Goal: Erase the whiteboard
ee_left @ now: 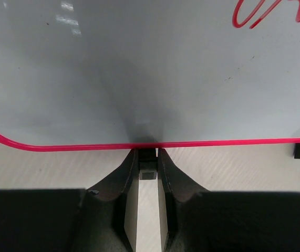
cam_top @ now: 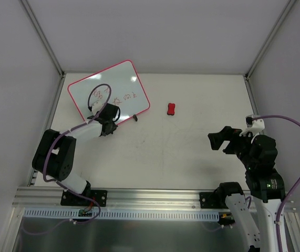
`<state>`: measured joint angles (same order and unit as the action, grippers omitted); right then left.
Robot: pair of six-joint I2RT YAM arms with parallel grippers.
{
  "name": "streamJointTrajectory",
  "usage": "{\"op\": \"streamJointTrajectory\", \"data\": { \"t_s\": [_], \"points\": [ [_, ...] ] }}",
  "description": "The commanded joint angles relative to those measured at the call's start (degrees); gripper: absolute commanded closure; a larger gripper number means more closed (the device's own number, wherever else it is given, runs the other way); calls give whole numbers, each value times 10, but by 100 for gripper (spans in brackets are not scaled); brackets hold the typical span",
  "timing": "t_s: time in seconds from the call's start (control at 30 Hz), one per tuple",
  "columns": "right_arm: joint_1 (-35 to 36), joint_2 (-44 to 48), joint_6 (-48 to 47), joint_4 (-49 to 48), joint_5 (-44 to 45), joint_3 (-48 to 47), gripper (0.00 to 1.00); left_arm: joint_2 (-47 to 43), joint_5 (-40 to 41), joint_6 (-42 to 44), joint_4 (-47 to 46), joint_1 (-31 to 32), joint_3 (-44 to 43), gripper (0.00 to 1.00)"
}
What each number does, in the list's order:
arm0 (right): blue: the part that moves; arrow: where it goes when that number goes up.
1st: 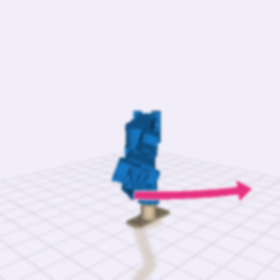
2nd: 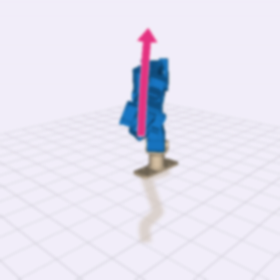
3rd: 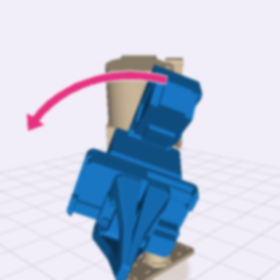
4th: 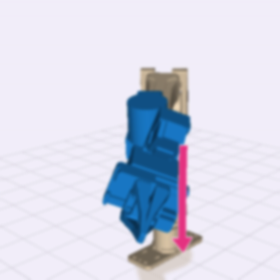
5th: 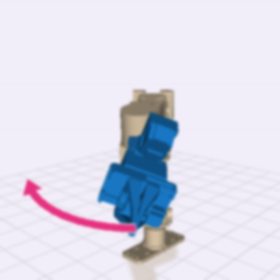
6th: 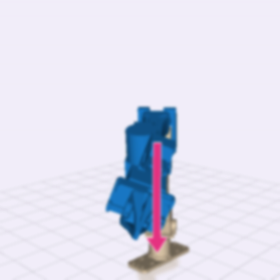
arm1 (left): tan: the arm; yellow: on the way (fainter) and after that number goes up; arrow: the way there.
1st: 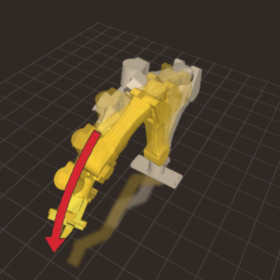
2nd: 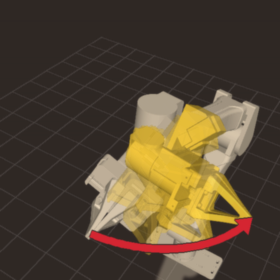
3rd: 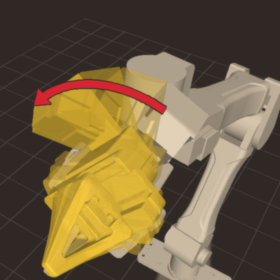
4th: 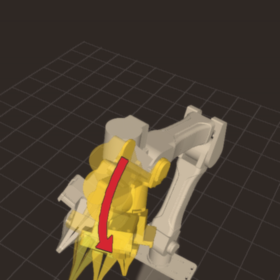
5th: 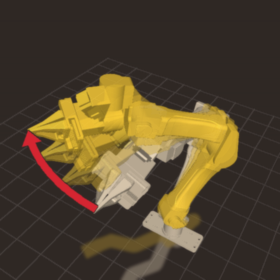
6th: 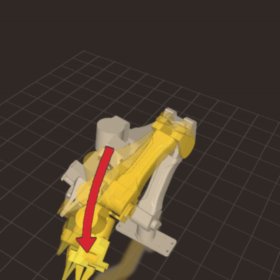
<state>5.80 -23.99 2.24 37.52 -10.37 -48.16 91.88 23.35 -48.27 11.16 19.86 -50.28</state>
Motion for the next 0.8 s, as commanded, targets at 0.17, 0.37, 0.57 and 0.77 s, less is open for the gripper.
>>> {"op": "streamJointTrajectory", "data": {
  "t_s": [0.17, 0.37, 0.57, 0.77],
  "points": [
    [-3, -2, -9, -16, -44, 18, 1, -102, -37, -116, 85, 69, 145, 100],
    [-3, 1, -10, -24, -54, 39, 1, -137, -43, -150, 92, 97, 182, 100],
    [-3, -15, -7, -24, -53, 48, 1, -125, -46, -126, 94, 106, 158, 100],
    [-2, -15, -6, -24, -48, 61, 1, -101, -46, -90, 111, 106, 107, 100]
  ]
}}
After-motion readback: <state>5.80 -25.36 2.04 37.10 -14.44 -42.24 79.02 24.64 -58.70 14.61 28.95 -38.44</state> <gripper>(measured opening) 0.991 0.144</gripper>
